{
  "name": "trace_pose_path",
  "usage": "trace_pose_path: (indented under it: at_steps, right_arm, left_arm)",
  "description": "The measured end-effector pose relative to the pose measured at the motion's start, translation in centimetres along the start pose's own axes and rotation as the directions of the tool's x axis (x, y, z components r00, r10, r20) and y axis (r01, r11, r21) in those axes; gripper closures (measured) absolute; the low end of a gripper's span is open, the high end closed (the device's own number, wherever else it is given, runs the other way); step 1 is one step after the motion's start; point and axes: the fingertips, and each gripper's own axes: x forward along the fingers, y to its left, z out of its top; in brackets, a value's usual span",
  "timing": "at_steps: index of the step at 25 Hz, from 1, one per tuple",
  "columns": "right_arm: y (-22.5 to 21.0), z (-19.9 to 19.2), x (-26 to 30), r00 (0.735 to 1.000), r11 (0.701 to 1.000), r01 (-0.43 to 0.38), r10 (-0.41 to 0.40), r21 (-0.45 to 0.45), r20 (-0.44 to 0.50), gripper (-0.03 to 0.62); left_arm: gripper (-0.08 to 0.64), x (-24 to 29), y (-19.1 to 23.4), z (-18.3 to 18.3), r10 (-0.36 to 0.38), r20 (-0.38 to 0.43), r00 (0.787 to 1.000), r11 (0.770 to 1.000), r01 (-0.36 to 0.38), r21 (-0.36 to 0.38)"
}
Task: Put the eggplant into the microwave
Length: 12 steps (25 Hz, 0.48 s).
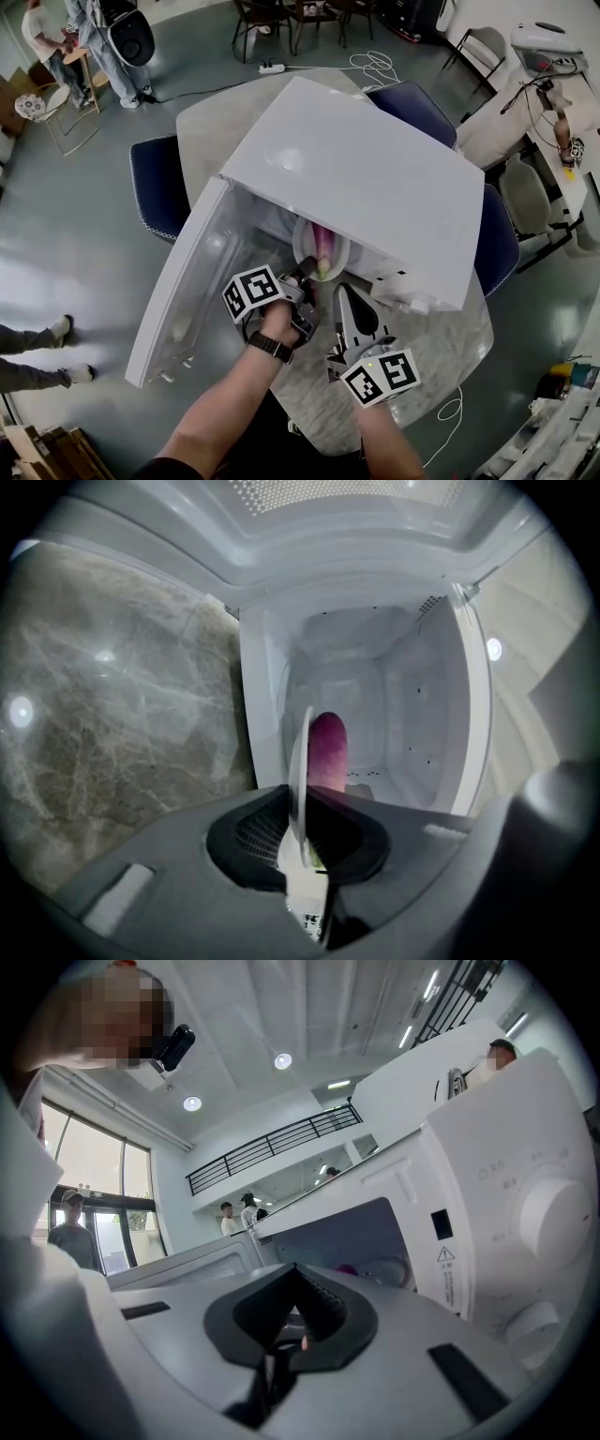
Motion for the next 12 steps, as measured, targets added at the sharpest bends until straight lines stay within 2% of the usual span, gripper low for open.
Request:
trace_pose_path:
  at_steps: [6,9,12]
  right_arm:
    - [0.0,0.0,0.2,1.000,1.000,-0.005,0.005,0.005,-0.001,0.591]
    - [0.1,0.0,0.1,1.000,1.000,-0.011,0.011,0.010,0.000,0.591]
    - [0.2,0.0,-0.1,1.000,1.000,-0.018,0.018,0.015,-0.002,0.591]
  left_arm:
    - [0.536,0.8,-0.8,1.3,-0.028,0.027,0.999,0.997,0.026,0.068]
    - [0.535,0.7,-0.9,1.5,-0.024,0.031,0.999,0.991,0.020,0.136]
    - [0.535,0.4,-1.0,1.7,-0.017,0.037,0.999,0.973,0.008,0.229]
